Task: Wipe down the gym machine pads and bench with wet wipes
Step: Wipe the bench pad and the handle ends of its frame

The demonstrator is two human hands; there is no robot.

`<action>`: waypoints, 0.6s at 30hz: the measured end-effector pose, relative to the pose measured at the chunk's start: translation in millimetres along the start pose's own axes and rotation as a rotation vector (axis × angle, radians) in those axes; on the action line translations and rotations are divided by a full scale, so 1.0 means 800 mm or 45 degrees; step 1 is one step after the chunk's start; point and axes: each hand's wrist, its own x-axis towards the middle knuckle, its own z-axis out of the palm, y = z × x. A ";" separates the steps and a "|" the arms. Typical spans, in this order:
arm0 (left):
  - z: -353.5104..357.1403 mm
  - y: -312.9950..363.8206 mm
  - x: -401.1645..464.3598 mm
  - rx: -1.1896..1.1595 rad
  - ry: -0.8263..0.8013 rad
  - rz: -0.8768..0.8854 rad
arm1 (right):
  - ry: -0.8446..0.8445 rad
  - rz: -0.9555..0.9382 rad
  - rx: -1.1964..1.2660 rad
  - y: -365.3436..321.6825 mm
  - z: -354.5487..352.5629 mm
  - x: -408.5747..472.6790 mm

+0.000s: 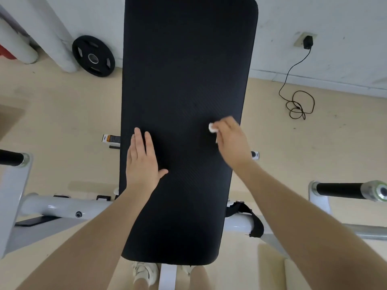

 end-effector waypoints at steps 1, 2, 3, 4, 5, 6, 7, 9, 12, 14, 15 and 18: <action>0.002 -0.006 0.001 0.003 0.000 -0.015 | 0.030 0.000 -0.032 -0.004 -0.001 0.019; 0.005 -0.011 0.002 0.004 -0.002 -0.026 | 0.027 0.022 -0.071 -0.007 0.003 0.031; 0.009 -0.016 0.002 0.005 -0.001 -0.027 | 0.019 0.057 -0.107 -0.006 0.012 0.038; 0.012 -0.020 0.003 0.006 0.004 -0.021 | 0.026 0.086 -0.124 -0.007 0.021 0.038; 0.015 -0.024 0.003 0.001 0.011 -0.010 | 0.046 0.085 -0.112 -0.009 0.030 0.031; 0.017 -0.026 0.004 -0.010 0.012 0.000 | 0.050 0.055 -0.084 -0.010 0.041 0.018; 0.018 -0.028 0.005 -0.021 0.006 0.009 | 0.038 -0.003 -0.060 -0.013 0.052 -0.003; 0.017 -0.030 0.006 -0.056 -0.015 0.025 | -0.061 -0.123 -0.084 -0.020 0.073 -0.058; 0.010 -0.037 0.008 -0.091 -0.037 0.063 | -0.337 -0.180 -0.130 -0.030 0.092 -0.128; 0.004 -0.045 0.009 -0.065 -0.070 0.110 | -0.419 -0.152 -0.094 -0.033 0.090 -0.126; 0.002 -0.049 0.010 -0.059 -0.080 0.127 | -0.356 -0.142 -0.046 -0.034 0.084 -0.111; 0.000 -0.058 0.012 -0.028 -0.079 0.173 | -0.001 -0.087 0.062 -0.043 0.053 -0.027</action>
